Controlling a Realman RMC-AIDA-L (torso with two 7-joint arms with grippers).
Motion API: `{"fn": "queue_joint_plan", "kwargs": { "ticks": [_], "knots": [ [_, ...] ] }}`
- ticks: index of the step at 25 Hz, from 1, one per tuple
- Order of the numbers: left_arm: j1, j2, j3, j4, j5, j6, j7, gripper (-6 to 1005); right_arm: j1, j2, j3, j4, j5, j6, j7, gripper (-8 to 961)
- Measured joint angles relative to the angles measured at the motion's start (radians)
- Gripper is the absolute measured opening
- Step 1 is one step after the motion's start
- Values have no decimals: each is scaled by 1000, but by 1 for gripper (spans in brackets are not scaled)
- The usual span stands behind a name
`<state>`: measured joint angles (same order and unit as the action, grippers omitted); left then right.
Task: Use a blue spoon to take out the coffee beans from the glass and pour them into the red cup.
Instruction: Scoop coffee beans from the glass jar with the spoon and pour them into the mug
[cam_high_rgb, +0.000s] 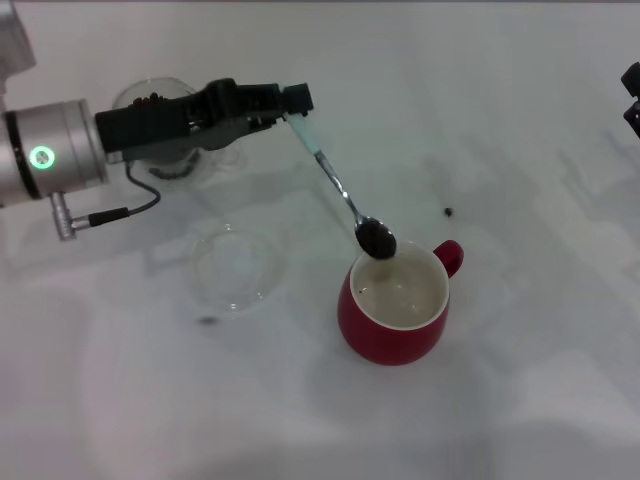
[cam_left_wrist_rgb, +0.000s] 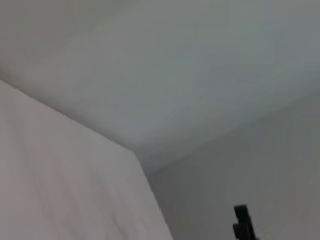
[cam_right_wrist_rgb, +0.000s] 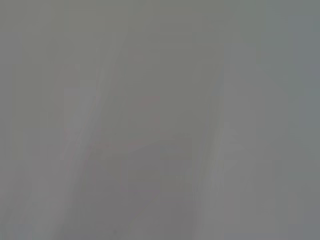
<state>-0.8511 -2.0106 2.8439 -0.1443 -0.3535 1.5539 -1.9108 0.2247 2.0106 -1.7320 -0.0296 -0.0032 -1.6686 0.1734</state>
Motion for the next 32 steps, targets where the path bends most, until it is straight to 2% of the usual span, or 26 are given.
{"fn": "queue_joint_plan", "kwargs": {
  "ticks": [9, 16, 23, 27, 32],
  "knots": [
    [-100, -2, 0, -37, 72, -30, 81, 134, -2, 1, -7, 0, 0, -9, 12, 677],
    [-194, -21, 0, -79, 135, -32, 140, 134, -4, 1, -18, 1, 0, -8, 12, 677],
    [-269, -28, 2, -85, 194, -34, 185, 135, -4, 0, -17, 1, 0, 0, 12, 677],
    [-308, -42, 2, -109, 226, -32, 188, 135, -4, 0, -14, 2, 3, 1, 12, 677],
    [-317, -43, 2, -118, 235, -29, 188, 135, -4, 0, -13, 2, 6, 2, 12, 677]
  ]
}}
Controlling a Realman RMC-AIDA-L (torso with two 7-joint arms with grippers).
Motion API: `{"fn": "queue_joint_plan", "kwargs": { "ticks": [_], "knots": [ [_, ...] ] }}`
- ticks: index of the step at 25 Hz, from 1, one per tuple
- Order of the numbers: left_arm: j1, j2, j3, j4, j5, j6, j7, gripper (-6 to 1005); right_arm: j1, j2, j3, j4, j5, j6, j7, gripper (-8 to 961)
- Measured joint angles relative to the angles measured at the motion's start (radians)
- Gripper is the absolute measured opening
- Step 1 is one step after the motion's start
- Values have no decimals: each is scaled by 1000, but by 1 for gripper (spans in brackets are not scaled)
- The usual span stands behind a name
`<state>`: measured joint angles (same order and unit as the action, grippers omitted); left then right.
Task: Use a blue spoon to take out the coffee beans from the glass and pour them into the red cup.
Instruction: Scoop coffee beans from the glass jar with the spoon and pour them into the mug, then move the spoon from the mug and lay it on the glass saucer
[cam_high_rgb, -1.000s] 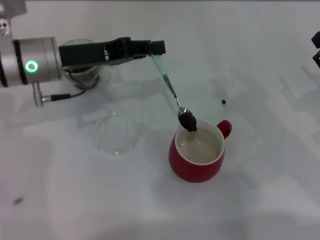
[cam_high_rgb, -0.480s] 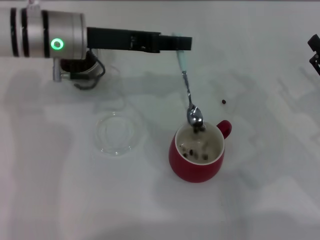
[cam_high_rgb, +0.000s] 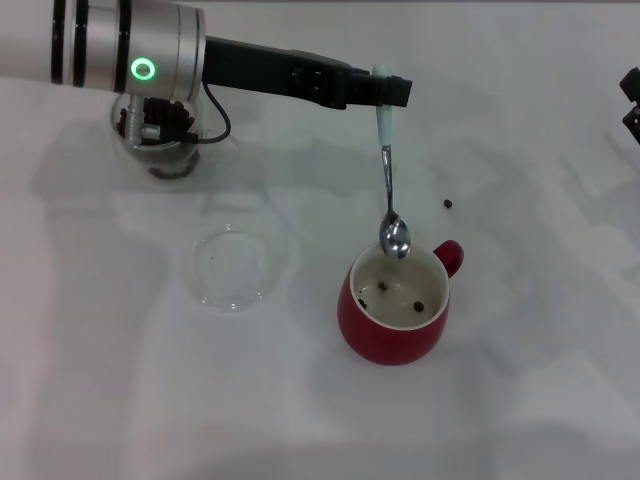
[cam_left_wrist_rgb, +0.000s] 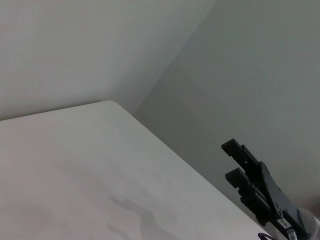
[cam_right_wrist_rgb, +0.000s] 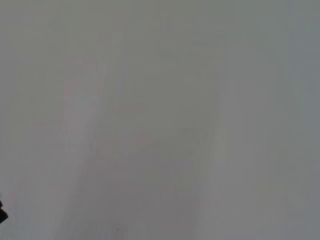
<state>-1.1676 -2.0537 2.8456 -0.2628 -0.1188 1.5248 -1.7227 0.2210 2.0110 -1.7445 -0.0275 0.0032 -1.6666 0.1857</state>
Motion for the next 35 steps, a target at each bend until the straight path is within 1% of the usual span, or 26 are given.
{"fn": "queue_joint_plan", "kwargs": {
  "ticks": [4, 7, 11, 14, 17, 23, 27, 35],
  "knots": [
    [0, 5, 0, -16, -3, 15, 0, 135, 3, 0, 2, 0, 1, 6, 0, 678],
    [15, 8, 0, -65, -46, 64, 0, 136, 6, -1, 4, -1, 2, 8, 0, 678],
    [75, 12, 0, -174, -158, 167, -2, 136, 9, -2, 5, -5, 2, 9, 0, 678],
    [145, 20, 0, -220, -229, 196, -5, 136, 9, -2, 7, -8, 2, 9, 0, 678],
    [215, 26, 0, -226, -263, 188, -5, 136, 11, -2, 8, -10, 3, 9, 0, 678],
    [325, 22, 0, -230, -284, 118, 0, 135, 14, -2, 10, -14, 13, 6, 0, 678],
    [371, 17, 0, -230, -287, 81, 1, 134, 13, -2, 10, -22, 17, 2, 0, 678],
    [424, 16, 0, -227, -281, 63, -7, 135, 12, -3, 10, -25, 25, 2, 0, 678]
  ]
}}
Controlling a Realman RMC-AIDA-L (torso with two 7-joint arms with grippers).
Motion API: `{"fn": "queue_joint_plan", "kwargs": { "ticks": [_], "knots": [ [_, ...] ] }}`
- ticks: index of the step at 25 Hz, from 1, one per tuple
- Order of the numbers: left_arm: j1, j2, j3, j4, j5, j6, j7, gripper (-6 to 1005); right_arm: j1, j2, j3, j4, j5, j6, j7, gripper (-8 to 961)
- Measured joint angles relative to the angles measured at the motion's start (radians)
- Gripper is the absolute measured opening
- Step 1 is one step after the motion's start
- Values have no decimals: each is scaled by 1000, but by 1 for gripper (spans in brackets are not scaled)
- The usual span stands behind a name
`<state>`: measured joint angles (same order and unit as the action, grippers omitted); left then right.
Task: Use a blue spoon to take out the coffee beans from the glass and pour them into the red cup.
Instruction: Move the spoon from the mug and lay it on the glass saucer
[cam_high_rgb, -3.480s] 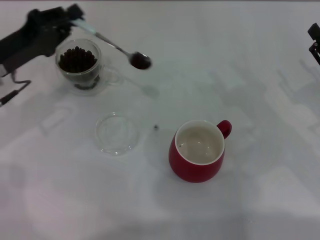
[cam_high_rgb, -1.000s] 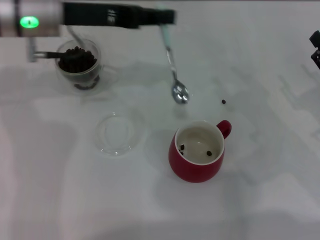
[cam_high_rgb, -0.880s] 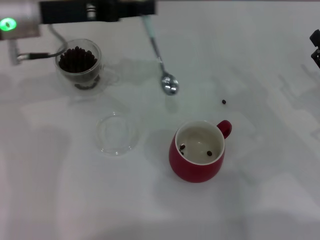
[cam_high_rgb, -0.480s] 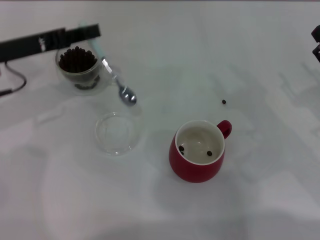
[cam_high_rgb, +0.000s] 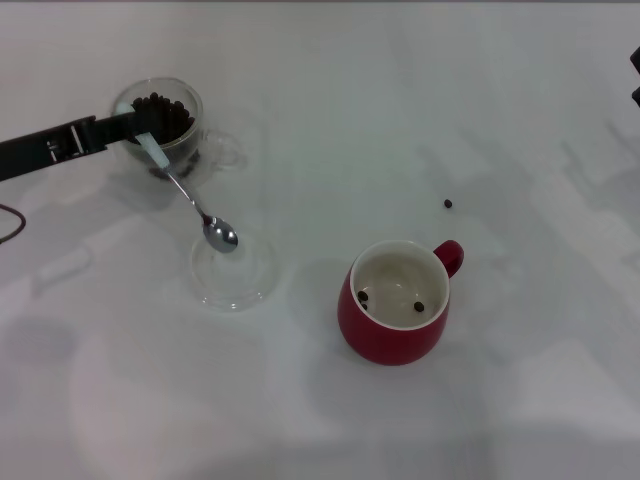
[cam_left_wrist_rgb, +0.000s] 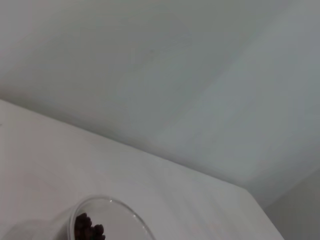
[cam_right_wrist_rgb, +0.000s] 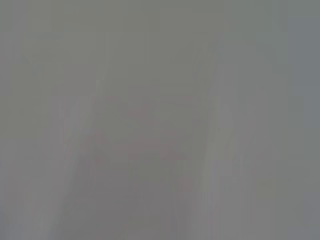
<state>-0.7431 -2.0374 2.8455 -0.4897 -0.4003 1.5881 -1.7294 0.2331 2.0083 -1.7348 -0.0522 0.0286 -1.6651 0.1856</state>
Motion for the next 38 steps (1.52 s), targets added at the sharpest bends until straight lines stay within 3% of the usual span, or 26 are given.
{"fn": "queue_joint_plan", "kwargs": {
  "ticks": [5, 16, 29, 38],
  "knots": [
    [14, -15, 0, 13, 34, -27, -4, 135, 1, 0, 0, 0, 2, 0, 0, 677],
    [24, -22, 0, 111, 80, -146, -4, 134, 0, 0, 0, 0, 2, 5, 0, 677],
    [33, -26, 0, 141, 99, -156, 7, 146, 2, 0, -1, 0, -3, 7, 0, 678],
    [72, -9, 0, 117, 49, -168, 20, 413, 2, 0, -3, 0, -5, 7, 0, 677]
  ]
}}
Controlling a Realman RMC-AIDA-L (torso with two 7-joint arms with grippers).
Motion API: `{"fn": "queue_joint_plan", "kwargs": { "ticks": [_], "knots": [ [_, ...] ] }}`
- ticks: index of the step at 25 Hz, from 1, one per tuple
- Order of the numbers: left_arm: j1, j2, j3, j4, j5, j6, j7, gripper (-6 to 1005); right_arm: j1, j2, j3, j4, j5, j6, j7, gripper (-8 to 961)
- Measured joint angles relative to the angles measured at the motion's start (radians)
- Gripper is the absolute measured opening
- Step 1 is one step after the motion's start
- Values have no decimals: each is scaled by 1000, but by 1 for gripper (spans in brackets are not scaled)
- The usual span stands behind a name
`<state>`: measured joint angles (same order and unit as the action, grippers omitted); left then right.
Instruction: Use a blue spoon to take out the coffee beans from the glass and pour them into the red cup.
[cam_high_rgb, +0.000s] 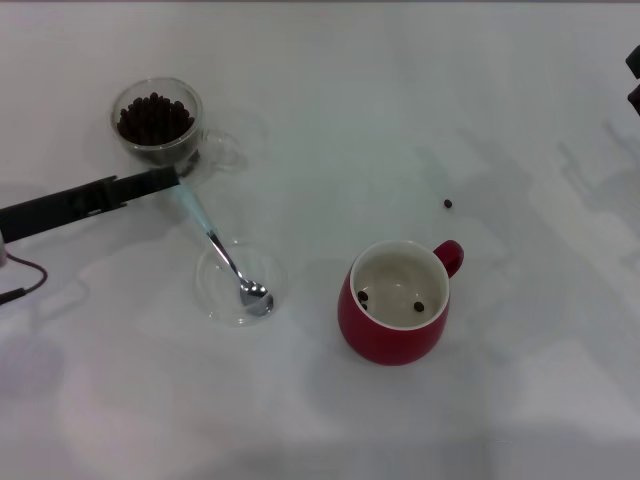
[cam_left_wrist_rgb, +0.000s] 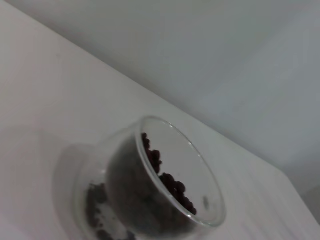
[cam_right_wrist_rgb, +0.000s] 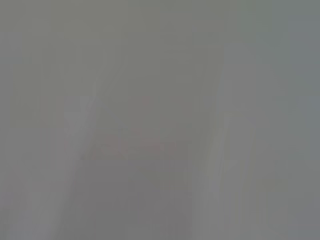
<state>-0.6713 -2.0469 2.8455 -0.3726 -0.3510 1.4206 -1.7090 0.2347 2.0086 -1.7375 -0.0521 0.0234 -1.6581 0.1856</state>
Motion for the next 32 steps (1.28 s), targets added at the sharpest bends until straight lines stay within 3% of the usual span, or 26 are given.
{"fn": "queue_joint_plan", "kwargs": {
  "ticks": [2, 7, 11, 17, 18, 20, 23, 32],
  "knots": [
    [2, 3, 0, -12, -4, 0, 6, 457, 0, 1, -1, 0, 0, 0, 0, 677],
    [9, 11, 0, -72, -59, 45, 65, 456, -3, 1, -2, 0, -1, -4, 0, 678],
    [38, 21, 0, -135, -164, 150, 153, 456, -6, 1, 0, 0, 0, -9, 0, 678],
    [152, 20, 0, -190, -389, 226, 367, 457, -11, 1, 2, 4, 16, -9, 4, 678],
    [206, 14, -4, -189, -488, 219, 459, 457, -11, 1, 3, 6, 25, -9, 8, 678],
    [231, 10, -7, -186, -535, 211, 498, 456, -13, 2, 3, 10, 44, -9, 23, 678],
    [318, -21, -11, -165, -732, 160, 653, 456, -19, 2, 3, 11, 66, -9, 43, 678],
    [358, -26, -12, -6, -887, -16, 890, 457, -28, 2, 2, 4, 86, -36, 18, 678]
  ]
}}
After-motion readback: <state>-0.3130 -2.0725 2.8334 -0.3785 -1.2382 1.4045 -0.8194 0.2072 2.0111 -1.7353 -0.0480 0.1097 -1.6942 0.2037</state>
